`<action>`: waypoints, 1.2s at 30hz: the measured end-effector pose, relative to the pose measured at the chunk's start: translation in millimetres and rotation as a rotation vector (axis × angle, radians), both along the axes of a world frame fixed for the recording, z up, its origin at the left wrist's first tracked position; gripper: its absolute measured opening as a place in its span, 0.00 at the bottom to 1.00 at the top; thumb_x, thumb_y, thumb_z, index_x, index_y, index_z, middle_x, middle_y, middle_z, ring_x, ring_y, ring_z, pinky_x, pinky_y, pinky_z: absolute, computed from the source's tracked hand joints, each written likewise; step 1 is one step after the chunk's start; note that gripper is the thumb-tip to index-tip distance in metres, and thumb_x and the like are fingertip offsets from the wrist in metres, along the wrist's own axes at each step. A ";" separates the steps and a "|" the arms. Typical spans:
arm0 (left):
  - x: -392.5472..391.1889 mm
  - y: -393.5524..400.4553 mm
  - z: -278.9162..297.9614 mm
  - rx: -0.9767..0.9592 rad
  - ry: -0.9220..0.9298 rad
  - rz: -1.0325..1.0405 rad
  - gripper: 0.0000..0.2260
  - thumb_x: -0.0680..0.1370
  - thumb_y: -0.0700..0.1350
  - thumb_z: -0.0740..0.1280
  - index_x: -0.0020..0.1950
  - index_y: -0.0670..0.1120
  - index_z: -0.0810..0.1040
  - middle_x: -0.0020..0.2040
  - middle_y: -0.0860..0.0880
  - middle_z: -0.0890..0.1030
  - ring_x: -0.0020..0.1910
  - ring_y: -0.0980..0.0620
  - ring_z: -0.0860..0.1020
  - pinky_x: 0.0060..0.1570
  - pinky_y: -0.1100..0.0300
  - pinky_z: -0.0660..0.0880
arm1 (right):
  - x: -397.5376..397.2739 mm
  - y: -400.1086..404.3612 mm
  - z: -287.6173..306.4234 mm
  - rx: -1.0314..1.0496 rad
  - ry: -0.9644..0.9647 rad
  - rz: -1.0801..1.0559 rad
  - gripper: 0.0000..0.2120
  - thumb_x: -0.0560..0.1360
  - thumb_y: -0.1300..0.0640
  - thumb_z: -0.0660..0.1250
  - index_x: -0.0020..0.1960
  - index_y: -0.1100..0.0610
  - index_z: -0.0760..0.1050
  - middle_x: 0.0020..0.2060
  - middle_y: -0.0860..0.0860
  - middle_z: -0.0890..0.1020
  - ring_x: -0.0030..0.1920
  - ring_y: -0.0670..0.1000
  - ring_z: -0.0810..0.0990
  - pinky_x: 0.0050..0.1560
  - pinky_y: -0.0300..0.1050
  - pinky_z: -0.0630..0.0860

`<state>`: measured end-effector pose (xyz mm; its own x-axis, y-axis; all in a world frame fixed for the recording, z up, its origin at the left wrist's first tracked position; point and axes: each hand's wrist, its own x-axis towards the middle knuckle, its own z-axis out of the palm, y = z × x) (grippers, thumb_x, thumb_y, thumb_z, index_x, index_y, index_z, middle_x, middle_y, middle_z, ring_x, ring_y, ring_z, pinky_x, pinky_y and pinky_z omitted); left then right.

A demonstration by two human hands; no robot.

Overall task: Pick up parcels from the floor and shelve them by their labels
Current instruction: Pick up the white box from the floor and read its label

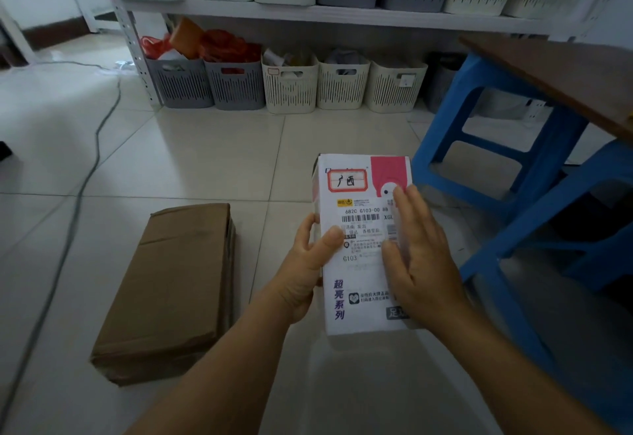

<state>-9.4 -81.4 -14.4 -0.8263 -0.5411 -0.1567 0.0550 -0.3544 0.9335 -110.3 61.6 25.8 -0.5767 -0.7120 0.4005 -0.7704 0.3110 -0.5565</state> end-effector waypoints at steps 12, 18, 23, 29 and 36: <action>-6.3 -1.1 3.3 0.027 0.034 0.022 0.46 0.62 0.63 0.79 0.75 0.50 0.67 0.63 0.39 0.83 0.60 0.33 0.82 0.61 0.31 0.76 | 5.8 -4.3 -2.7 0.105 0.213 0.028 0.28 0.77 0.37 0.50 0.76 0.37 0.51 0.80 0.49 0.52 0.78 0.49 0.43 0.72 0.56 0.43; -5.2 -3.9 2.7 0.030 0.030 0.050 0.43 0.64 0.63 0.76 0.76 0.51 0.67 0.63 0.39 0.84 0.60 0.32 0.82 0.61 0.31 0.76 | 6.8 0.7 -12.6 0.094 0.383 0.160 0.26 0.79 0.36 0.47 0.73 0.44 0.66 0.75 0.52 0.59 0.76 0.57 0.55 0.71 0.55 0.51; -4.4 -6.2 -0.8 0.025 0.021 0.062 0.39 0.67 0.60 0.72 0.75 0.50 0.67 0.62 0.39 0.84 0.60 0.30 0.81 0.61 0.31 0.75 | 3.7 2.0 -17.5 0.040 0.408 0.174 0.24 0.80 0.37 0.50 0.70 0.45 0.68 0.73 0.53 0.63 0.74 0.58 0.60 0.69 0.57 0.56; -5.4 -6.8 -2.7 0.023 0.016 0.060 0.39 0.66 0.61 0.72 0.75 0.50 0.66 0.61 0.40 0.84 0.59 0.31 0.82 0.60 0.32 0.76 | 3.2 -0.8 -18.3 0.025 0.430 0.135 0.25 0.80 0.37 0.49 0.71 0.46 0.66 0.72 0.52 0.63 0.72 0.58 0.60 0.69 0.52 0.53; -6.2 -7.3 -4.3 0.030 0.014 0.060 0.41 0.66 0.60 0.72 0.76 0.50 0.66 0.62 0.38 0.84 0.60 0.31 0.81 0.60 0.30 0.76 | 3.4 -2.3 -19.4 0.017 0.435 0.107 0.25 0.79 0.37 0.49 0.71 0.46 0.66 0.72 0.53 0.63 0.71 0.58 0.60 0.68 0.54 0.54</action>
